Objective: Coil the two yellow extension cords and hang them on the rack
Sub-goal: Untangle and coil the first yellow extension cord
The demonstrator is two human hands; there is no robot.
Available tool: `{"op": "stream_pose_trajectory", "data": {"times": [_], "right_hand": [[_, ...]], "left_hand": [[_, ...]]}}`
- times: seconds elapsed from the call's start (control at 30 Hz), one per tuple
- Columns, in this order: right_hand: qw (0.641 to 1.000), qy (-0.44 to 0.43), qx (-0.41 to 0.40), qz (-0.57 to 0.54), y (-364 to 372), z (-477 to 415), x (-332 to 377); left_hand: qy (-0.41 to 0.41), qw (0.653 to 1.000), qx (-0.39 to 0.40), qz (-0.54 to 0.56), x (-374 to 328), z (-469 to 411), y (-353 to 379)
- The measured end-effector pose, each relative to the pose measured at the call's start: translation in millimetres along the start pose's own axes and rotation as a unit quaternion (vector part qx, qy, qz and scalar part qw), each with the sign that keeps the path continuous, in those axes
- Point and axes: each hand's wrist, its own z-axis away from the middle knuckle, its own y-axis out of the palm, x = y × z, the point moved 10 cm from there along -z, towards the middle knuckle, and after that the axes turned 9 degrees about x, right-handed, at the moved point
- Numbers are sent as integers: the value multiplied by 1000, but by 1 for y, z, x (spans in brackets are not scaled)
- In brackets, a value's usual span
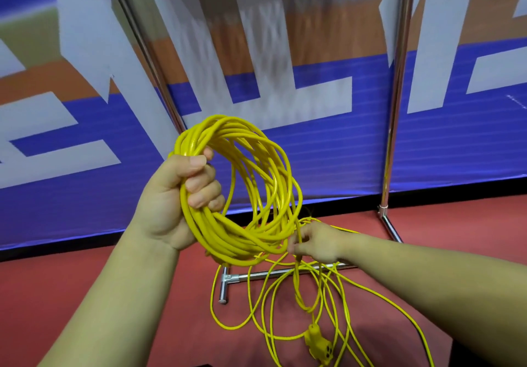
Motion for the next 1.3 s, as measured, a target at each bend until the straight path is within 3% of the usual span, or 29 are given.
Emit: {"op": "stream_pose_trajectory", "data": {"times": [0.2, 0.43, 0.57, 0.73, 1.1, 1.23, 1.3], "right_hand": [[999, 19, 30, 31, -12, 18, -8], [998, -64, -1, -27, -55, 56, 49], [981, -131, -66, -124, -93, 90, 93], [921, -187, -163, -301, -127, 124, 119], [870, -163, -242, -398, -138, 144, 104], [869, -165, -244, -398, -139, 146, 102], [885, -168, -240, -362, -144, 146, 102]], "left_hand": [[38, 995, -90, 9, -9, 15, -46], [-13, 966, -214, -142, 29, 19, -97], [-76, 961, -220, -149, 64, 15, -97], [-121, 959, -206, -156, 94, 3, -64], [-130, 957, -147, -214, 115, -22, -16], [-131, 951, -122, -252, 118, -30, -4], [-113, 956, -117, -242, 113, -33, -2]]}}
